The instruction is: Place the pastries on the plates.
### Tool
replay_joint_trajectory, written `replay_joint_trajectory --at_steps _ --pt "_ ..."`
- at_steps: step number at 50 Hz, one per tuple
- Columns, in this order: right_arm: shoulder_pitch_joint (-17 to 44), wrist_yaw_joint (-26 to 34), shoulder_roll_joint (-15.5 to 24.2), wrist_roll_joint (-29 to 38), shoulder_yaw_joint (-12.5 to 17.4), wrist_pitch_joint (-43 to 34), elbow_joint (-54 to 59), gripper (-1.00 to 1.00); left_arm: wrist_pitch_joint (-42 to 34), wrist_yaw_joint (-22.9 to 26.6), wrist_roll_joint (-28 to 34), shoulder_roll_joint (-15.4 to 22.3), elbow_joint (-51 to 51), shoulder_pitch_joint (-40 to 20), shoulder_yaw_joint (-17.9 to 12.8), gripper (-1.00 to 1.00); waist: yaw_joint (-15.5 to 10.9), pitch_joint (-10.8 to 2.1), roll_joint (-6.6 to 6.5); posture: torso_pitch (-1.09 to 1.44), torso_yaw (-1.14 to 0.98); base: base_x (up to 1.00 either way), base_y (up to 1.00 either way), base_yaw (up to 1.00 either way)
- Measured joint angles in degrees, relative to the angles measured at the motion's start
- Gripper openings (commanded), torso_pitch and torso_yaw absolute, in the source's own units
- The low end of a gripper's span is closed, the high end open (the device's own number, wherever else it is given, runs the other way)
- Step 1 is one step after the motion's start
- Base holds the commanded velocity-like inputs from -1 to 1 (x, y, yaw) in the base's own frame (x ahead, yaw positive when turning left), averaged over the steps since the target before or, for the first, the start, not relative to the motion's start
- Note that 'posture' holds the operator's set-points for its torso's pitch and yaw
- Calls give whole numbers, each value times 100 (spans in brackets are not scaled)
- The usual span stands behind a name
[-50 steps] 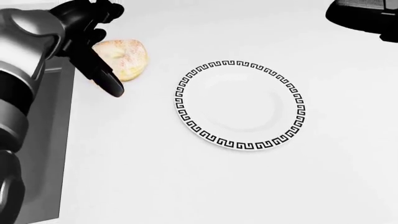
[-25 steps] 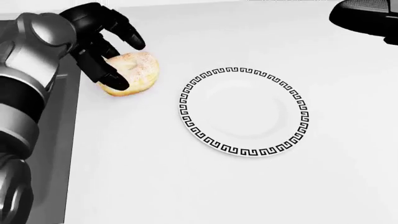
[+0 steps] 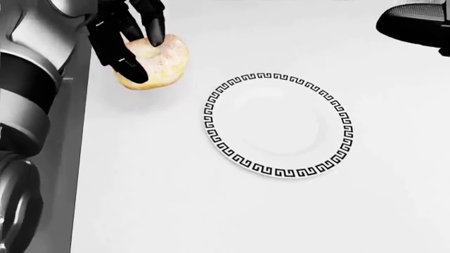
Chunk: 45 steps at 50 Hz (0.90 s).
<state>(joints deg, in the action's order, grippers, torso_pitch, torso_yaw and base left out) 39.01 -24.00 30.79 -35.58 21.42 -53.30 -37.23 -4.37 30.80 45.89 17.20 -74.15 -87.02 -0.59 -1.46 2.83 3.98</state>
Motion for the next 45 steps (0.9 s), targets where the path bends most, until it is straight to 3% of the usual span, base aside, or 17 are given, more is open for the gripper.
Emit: replay_joint_trajectory --at_steps 7,27,36,45 --pt "-38 -29 24 -17 39 -7 -39 100 -3 -9 -120 -108 263 -269 -12 -74 -20 7 9 0 0 0 0 0" --pt "221 -336 314 -259 232 -162 -86 100 130 989 -463 -1195 1095 -451 321 -77 -63 78 101 0 0 0 0 0" --pt "193 -584 536 -532 315 -156 -190 100 137 1206 -325 -1545 1503 -115 478 -79 -82 66 154 0 0 0 0 0" --pt "19 -708 631 -759 356 -82 -264 100 250 1060 -133 -1808 1336 41 521 -78 -101 81 214 0 0 0 0 0"
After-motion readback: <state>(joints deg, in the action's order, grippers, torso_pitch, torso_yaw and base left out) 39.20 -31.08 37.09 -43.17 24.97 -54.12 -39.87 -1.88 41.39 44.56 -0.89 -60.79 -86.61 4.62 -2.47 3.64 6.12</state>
